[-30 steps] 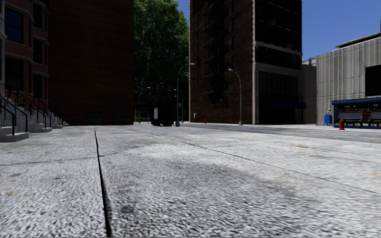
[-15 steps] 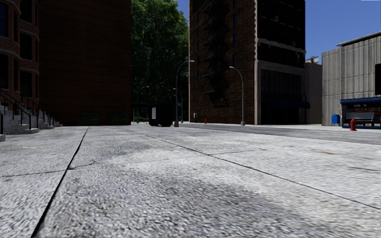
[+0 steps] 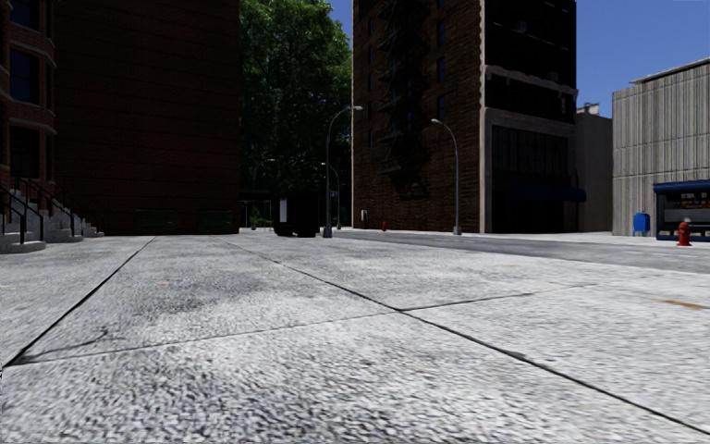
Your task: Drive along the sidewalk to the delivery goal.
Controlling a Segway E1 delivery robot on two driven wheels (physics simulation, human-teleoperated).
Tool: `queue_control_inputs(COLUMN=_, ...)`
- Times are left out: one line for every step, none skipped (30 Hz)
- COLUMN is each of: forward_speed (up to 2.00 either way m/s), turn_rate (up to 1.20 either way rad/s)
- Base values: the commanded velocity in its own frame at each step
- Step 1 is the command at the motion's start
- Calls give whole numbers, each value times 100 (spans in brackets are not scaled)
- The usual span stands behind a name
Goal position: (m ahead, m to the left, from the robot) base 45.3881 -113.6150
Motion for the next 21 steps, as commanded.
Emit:
queue_control_inputs(forward_speed=200, turn_rate=0)
queue_control_inputs(forward_speed=200, turn_rate=0)
queue_control_inputs(forward_speed=200, turn_rate=0)
queue_control_inputs(forward_speed=200, turn_rate=0)
queue_control_inputs(forward_speed=200, turn_rate=0)
queue_control_inputs(forward_speed=200, turn_rate=0)
queue_control_inputs(forward_speed=200, turn_rate=0)
queue_control_inputs(forward_speed=200, turn_rate=0)
queue_control_inputs(forward_speed=200, turn_rate=0)
queue_control_inputs(forward_speed=200, turn_rate=0)
queue_control_inputs(forward_speed=200, turn_rate=0)
queue_control_inputs(forward_speed=200, turn_rate=0)
queue_control_inputs(forward_speed=200, turn_rate=0)
queue_control_inputs(forward_speed=200, turn_rate=0)
queue_control_inputs(forward_speed=200, turn_rate=0)
queue_control_inputs(forward_speed=200, turn_rate=0)
queue_control_inputs(forward_speed=200, turn_rate=0)
queue_control_inputs(forward_speed=200, turn_rate=0)
queue_control_inputs(forward_speed=200, turn_rate=0)
queue_control_inputs(forward_speed=200, turn_rate=8)
queue_control_inputs(forward_speed=200, turn_rate=8)
